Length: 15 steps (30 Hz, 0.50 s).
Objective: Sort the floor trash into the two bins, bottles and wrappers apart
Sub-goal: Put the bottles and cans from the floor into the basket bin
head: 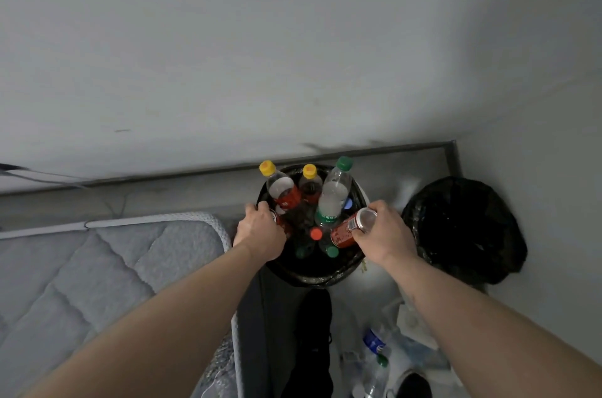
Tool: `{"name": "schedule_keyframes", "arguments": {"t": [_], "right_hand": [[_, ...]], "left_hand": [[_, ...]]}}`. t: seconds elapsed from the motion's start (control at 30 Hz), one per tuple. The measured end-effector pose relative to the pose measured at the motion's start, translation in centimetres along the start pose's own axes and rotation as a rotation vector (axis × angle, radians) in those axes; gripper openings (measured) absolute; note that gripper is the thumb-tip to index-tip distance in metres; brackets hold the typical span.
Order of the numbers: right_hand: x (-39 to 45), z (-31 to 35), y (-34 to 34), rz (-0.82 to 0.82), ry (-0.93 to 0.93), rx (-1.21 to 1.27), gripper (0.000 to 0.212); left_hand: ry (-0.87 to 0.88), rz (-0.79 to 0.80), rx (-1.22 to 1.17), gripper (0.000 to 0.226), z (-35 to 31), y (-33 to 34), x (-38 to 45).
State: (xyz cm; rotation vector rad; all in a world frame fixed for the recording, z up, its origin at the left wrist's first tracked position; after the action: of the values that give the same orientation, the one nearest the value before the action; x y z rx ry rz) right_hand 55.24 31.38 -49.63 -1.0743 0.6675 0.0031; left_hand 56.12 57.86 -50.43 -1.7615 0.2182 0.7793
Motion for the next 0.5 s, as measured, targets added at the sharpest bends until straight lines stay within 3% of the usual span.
{"name": "schedule_keyframes", "arguments": {"t": [0.4, 0.5], "right_hand": [[-0.4, 0.6, 0.3, 0.031, -0.039, -0.011, 0.061], [-1.3, 0.8, 0.5, 0.044, -0.070, -0.010, 0.062]], "left_hand": [[0.020, -0.033, -0.047, 0.065, -0.1, -0.3, -0.7], [0.038, -0.057, -0.076, 0.063, -0.3, -0.5, -1.5]]}}
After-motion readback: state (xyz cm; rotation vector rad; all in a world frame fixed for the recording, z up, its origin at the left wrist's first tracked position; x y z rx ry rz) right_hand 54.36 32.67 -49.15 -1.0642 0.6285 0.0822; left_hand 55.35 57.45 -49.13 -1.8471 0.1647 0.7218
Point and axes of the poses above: each hand's wrist, its own x-axis towards the middle knuckle, its own y-axis out of the palm, z = x × y, the point moved 8 cm from there along x, towards the middle knuckle, and after that the axes turned 10 degrees about -z, right-handed, at the moved point
